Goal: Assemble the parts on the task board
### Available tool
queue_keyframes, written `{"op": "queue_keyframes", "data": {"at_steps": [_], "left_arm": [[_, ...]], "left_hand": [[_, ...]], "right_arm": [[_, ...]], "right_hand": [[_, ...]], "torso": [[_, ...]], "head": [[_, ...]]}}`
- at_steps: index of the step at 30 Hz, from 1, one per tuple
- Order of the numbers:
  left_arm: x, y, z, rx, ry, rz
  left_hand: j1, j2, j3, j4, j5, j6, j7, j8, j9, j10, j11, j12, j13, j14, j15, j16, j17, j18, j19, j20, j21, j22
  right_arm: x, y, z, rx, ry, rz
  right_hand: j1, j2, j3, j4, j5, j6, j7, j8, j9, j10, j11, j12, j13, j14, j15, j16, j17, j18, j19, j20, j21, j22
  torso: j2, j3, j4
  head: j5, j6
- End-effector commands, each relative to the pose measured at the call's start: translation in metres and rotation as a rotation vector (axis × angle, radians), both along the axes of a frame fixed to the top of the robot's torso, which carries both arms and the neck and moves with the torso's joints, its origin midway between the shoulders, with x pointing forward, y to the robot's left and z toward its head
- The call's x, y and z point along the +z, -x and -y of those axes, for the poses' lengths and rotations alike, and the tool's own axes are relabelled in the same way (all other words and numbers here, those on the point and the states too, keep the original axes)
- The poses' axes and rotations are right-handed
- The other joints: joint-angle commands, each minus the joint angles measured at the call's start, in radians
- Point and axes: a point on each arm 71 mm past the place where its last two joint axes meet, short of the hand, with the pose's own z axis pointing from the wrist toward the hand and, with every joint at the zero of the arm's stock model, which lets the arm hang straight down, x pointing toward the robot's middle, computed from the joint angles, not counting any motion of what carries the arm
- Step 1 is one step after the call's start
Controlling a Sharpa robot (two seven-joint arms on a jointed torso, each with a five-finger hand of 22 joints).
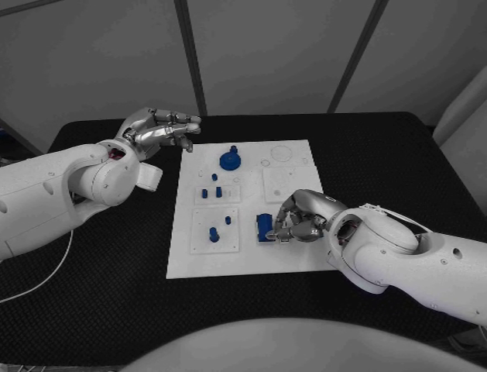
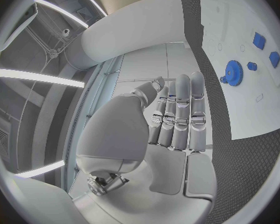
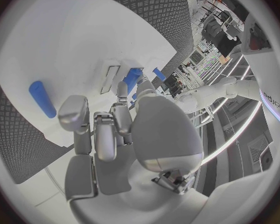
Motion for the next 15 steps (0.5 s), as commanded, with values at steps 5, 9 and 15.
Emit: {"op": "queue_keyframes", "data": {"at_steps": [5, 9, 15], "left_arm": [[0.0, 0.0, 0.0, -0.009, 0.005, -0.003], [-0.001, 0.001, 0.0, -0.009, 0.005, -0.005], [-0.002, 0.001, 0.0, -0.007, 0.004, -0.007]], "left_hand": [[-0.005, 0.007, -0.006, 0.001, -0.003, -0.007, 0.002, -0.003, -0.001, -0.008, 0.003, 0.003, -0.002, -0.006, 0.002, -0.004, -0.001, -0.016, -0.004, 0.001, -0.005, -0.002], [-0.005, 0.007, -0.006, 0.001, -0.003, -0.007, 0.002, -0.003, -0.001, -0.008, 0.003, 0.003, -0.002, -0.006, 0.002, -0.004, -0.001, -0.016, -0.004, 0.001, -0.005, -0.002], [-0.005, 0.007, -0.006, 0.001, -0.003, -0.007, 0.002, -0.003, -0.001, -0.008, 0.003, 0.003, -0.002, -0.006, 0.002, -0.004, -0.001, -0.016, -0.004, 0.001, -0.005, -0.002]], "right_arm": [[0.014, 0.001, 0.013, -0.021, -0.153, 0.098], [0.019, 0.004, 0.028, -0.044, -0.201, 0.114], [0.021, 0.007, 0.062, -0.084, -0.154, 0.09]], "right_hand": [[0.002, -0.002, -0.002, 0.007, 0.03, -0.046, 0.019, -0.03, -0.014, -0.019, 0.015, -0.03, -0.028, 0.089, 0.005, -0.01, 0.209, 0.002, -0.02, -0.001, -0.021, -0.037], [-0.001, 0.004, 0.0, 0.015, 0.052, -0.066, 0.033, -0.059, -0.03, -0.024, 0.027, -0.038, -0.033, 0.088, 0.015, -0.012, 0.206, 0.003, -0.023, 0.008, -0.026, -0.044], [0.014, 0.019, 0.009, 0.015, 0.066, -0.065, 0.04, -0.095, -0.052, -0.023, 0.033, -0.041, -0.033, 0.09, 0.021, -0.01, 0.21, 0.003, -0.02, 0.015, -0.023, -0.038]], "torso": [[-0.001, 0.0001, -0.002], [-0.002, 0.0002, -0.0015], [-0.001, -0.0005, -0.0016]], "head": [[-0.002, 0.002], [-0.007, 0.004], [-0.016, 0.008]]}}
